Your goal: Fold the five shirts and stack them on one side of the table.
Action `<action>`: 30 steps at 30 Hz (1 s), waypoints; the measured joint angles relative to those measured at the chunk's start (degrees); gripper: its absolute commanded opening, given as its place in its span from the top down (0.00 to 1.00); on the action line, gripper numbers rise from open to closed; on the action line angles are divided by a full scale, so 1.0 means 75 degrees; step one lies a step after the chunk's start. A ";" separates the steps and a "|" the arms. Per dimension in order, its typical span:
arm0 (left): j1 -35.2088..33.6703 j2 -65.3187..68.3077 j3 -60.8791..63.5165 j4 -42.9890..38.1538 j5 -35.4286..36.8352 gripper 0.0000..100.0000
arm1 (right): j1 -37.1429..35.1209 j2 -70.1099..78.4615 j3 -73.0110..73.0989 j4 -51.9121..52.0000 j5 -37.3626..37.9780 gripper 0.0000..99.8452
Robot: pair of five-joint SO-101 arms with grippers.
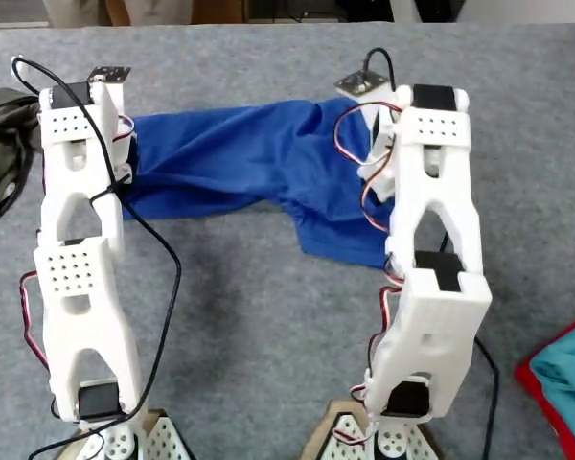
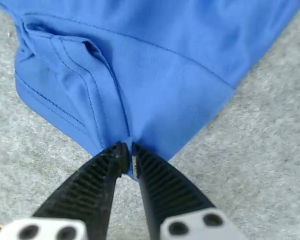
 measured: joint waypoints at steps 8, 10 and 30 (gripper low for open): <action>0.0000 0.0000 0.0563 0.0000 -0.0633 0.96 | 0.0000 -0.0012 0.0070 0.0105 0.0152 0.94; 0.0012 0.0000 0.0774 0.0000 -0.0856 0.90 | 0.0012 -0.0012 0.0070 0.0199 0.0188 0.87; 0.0023 0.0000 -0.0246 0.0000 -0.0094 0.86 | -0.0750 -0.0012 -0.0563 0.0762 -0.0223 0.94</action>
